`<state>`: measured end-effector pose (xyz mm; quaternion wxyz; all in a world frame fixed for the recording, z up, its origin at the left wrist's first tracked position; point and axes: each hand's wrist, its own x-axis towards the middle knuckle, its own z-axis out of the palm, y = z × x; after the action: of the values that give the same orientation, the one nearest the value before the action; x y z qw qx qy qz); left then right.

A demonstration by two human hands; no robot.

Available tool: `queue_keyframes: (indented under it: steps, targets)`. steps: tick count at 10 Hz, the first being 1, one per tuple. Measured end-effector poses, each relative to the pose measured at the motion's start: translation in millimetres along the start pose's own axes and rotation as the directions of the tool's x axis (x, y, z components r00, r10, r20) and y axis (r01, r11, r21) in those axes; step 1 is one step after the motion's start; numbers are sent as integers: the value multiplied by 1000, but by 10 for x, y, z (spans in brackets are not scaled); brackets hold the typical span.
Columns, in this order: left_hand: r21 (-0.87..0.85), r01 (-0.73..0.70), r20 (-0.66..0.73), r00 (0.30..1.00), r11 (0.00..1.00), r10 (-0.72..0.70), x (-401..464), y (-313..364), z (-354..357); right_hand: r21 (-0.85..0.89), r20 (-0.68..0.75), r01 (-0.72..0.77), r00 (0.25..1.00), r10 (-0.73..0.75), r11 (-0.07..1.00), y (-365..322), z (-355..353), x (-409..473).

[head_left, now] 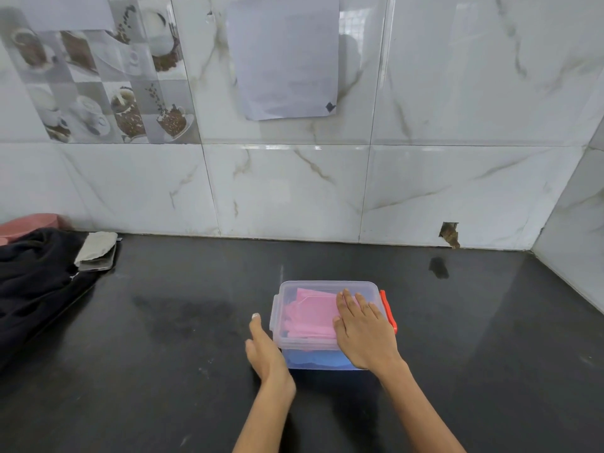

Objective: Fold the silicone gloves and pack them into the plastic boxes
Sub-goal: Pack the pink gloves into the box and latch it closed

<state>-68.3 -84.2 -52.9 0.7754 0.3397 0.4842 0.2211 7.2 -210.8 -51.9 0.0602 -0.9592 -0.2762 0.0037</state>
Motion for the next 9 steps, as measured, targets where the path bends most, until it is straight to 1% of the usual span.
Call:
queue_keyframes:
  steps: [1, 2, 3, 4, 5, 6, 7, 9]
  targets:
    - [2, 68, 109, 992, 998, -67, -41, 3, 34, 9, -3, -3, 1000, 3, 1000, 0, -5, 0]
    - [66, 100, 159, 981, 993, -109, -35, 16, 81, 16, -5, -9, 1000, 10, 1000, -2, -1, -10]
    - [83, 104, 72, 991, 991, -110, -32, 6, 101, 26, -11, -10, 1000, 10, 1000, -8, -3, -9]
    - [51, 66, 5, 998, 997, -66, -43, -19, 123, 24, -15, -8, 1000, 8, 1000, -11, -6, -8]
    - [35, -51, -55, 997, 998, 53, -1, -60, 148, 26, -15, -9, 1000, 10, 1000, -9, -5, -14]
    - [117, -224, -59, 971, 967, 232, 21, -67, 165, 29, -11, -10, 1000, 10, 1000, -9, -5, -15]
    - [171, -362, -11, 929, 916, 369, 6, -99, 185, 29, -16, -11, 1000, 12, 1000, -12, -5, -13]
    - [194, -460, -1, 883, 867, 469, 27, -177, 154, 25, -6, -13, 1000, 13, 1000, -12, -16, -23]
